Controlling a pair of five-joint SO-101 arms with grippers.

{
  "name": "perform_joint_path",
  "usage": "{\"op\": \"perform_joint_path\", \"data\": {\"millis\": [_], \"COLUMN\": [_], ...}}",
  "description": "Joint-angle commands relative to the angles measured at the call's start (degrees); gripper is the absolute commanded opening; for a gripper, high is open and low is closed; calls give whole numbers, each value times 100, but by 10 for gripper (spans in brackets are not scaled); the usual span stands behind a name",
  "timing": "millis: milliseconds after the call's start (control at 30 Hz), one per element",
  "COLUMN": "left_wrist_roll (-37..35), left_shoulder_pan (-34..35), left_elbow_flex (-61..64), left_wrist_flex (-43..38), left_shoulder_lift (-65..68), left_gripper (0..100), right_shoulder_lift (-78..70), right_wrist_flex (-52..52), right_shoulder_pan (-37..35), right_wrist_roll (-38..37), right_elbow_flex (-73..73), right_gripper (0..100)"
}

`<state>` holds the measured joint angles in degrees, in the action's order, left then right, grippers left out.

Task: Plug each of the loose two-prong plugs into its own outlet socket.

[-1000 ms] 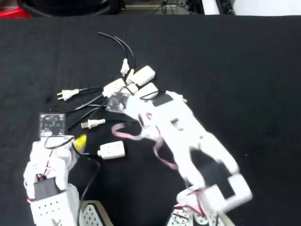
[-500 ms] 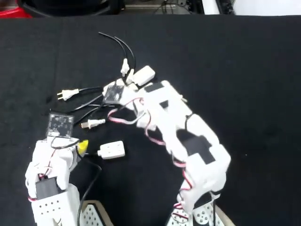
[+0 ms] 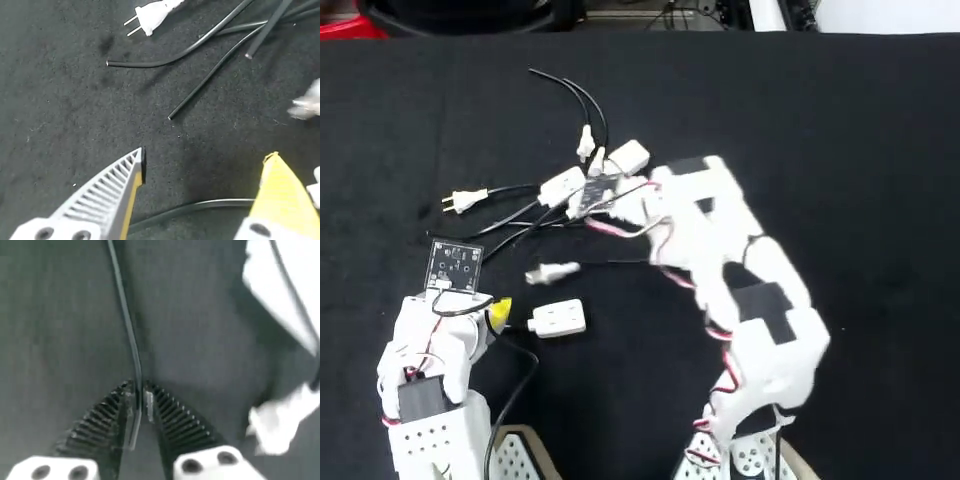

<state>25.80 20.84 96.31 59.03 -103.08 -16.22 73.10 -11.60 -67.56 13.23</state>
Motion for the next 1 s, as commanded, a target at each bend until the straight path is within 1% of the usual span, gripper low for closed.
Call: {"op": "perform_joint_path", "data": {"millis": [0,100,200,267,333,400,467,533,700,767,833,967], "left_wrist_roll": [44,44,44,44,44,44,44,44,44,44,44,44], "left_shoulder_pan": [-84,-84,-84,-92,-92,-92,-92,-92,-92,-92,-92,-101], "left_elbow_flex": [119,119,119,119,119,119,119,119,119,119,119,119], "left_wrist_flex": [-97,-97,-97,-97,-97,-97,-97,-97,-97,-97,-97,-97], "left_shoulder_lift": [-18,-18,-18,-18,-9,-9,-9,0,9,9,9,9], "left_gripper": [363,363,363,363,363,363,363,363,363,363,363,363], "right_shoulder_lift": [505,576,576,576,576,576,611,690,1253,1596,1938,2431], "right_wrist_flex": [519,712,686,527,229,0,-149,-176,-158,-158,-18,149], "right_shoulder_pan": [853,1574,2171,2470,2708,2857,2901,2875,2796,2778,2611,1785], "right_wrist_roll": [-1020,-1881,-2418,-2611,-2620,-2523,-1969,-1248,888,1899,3015,5424], "right_elbow_flex": [-154,-163,-171,-171,-171,-171,-171,-207,-233,-189,-57,505], "right_gripper": [11,11,12,15,21,65,116,147,152,154,155,155]}}
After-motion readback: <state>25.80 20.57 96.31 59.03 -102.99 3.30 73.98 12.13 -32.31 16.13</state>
